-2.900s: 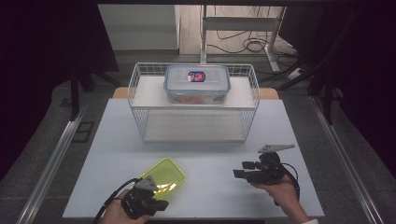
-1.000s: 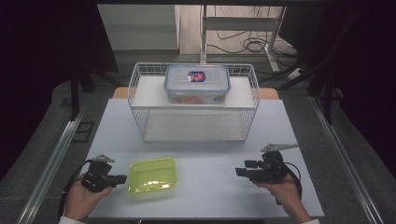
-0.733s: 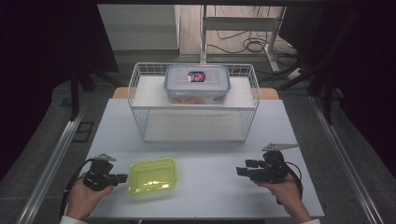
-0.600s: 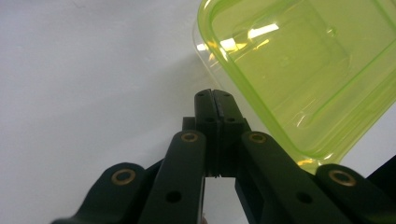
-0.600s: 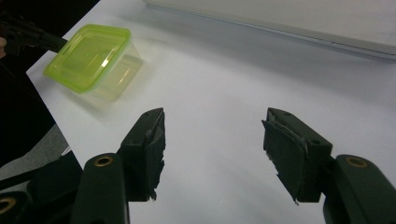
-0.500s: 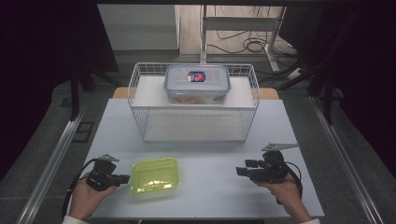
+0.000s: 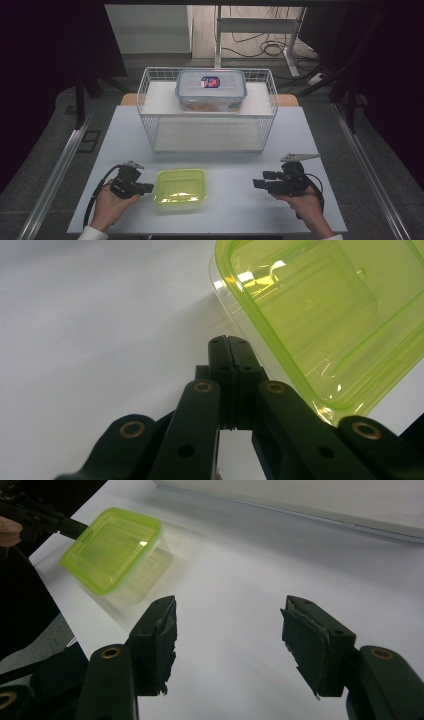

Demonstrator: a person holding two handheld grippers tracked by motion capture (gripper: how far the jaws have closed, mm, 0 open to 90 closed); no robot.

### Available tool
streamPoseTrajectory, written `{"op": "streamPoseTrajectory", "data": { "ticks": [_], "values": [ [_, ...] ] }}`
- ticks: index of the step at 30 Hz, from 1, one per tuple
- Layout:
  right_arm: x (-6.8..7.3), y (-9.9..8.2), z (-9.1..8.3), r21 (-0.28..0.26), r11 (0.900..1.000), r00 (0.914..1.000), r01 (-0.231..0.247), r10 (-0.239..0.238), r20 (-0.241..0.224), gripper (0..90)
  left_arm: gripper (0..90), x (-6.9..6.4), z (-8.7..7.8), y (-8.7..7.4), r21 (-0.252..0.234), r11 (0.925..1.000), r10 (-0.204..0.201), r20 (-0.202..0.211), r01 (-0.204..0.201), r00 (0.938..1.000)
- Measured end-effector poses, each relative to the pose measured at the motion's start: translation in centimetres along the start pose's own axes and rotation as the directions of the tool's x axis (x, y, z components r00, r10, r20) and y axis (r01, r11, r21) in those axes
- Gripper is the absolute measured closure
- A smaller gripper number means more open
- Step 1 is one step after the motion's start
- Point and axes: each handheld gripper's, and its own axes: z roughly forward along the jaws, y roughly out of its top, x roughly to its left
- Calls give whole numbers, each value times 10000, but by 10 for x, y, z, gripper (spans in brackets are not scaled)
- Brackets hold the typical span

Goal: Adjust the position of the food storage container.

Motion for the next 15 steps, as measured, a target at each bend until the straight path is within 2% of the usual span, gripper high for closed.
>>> {"op": "streamPoseTrajectory", "data": {
  "ticks": [1, 8, 15],
  "values": [
    [0, 0, 0, -4, 10000, 10000, -6, 6, -1, 385, 897, -3, 3, 2, -119, 9999, -118, 12, 118, 9999],
    [-1, -1, 0, 24, 10000, 10000, -14, 14, 4, 385, 898, -22, 19, 15, 211, 9993, 287, 294, -293, 9992],
    [-2, -1, -1, 19, 10000, 10000, -47, 47, -1, 384, 897, -39, 29, 24, 302, 9978, 573, 596, -592, 9966]
  ]
}}
